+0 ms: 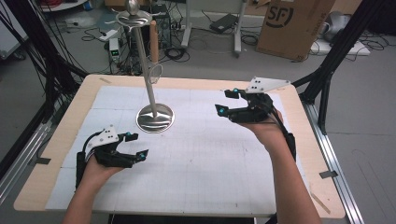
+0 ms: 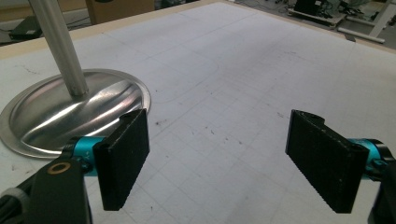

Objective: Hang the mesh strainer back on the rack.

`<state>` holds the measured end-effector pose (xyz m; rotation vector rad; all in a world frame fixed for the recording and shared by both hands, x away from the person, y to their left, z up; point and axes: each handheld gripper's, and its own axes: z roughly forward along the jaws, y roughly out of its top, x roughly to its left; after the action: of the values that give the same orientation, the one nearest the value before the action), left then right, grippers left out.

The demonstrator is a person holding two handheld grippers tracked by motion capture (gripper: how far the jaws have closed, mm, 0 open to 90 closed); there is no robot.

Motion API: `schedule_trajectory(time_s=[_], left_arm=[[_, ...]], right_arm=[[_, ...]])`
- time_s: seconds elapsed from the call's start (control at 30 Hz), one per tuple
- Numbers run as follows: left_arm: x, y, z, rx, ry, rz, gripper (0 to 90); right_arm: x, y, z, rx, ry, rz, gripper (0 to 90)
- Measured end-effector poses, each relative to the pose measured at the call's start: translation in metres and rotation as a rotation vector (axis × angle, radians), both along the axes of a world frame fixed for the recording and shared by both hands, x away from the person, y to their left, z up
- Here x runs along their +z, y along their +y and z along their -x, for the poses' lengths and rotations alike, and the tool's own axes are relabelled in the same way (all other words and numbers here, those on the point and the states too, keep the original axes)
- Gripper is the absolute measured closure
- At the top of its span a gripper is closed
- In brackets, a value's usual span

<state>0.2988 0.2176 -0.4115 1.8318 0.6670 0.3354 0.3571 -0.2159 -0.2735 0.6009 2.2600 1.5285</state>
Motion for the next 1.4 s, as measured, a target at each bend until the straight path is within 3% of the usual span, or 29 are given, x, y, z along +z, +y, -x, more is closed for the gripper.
schedule_trajectory(time_s=[0.33,0.67,1.1,1.4], left_arm=[[0.001,0.000,0.001,0.003,-0.007,0.009,21.9],[0.002,-0.001,0.002,-0.005,-0.016,0.015,21.8],[0.002,-0.003,0.004,-0.013,-0.021,0.010,21.8],[0.002,-0.003,0.004,-0.015,-0.024,0.006,21.7]], right_arm=[[-0.025,-0.014,0.011,-0.024,0.015,-0.016,34.0],[-0.042,-0.032,0.027,-0.065,0.000,-0.058,31.4],[-0.082,-0.059,0.045,-0.128,0.032,-0.086,29.3],[-0.105,-0.067,0.057,-0.160,0.036,-0.088,27.5]])
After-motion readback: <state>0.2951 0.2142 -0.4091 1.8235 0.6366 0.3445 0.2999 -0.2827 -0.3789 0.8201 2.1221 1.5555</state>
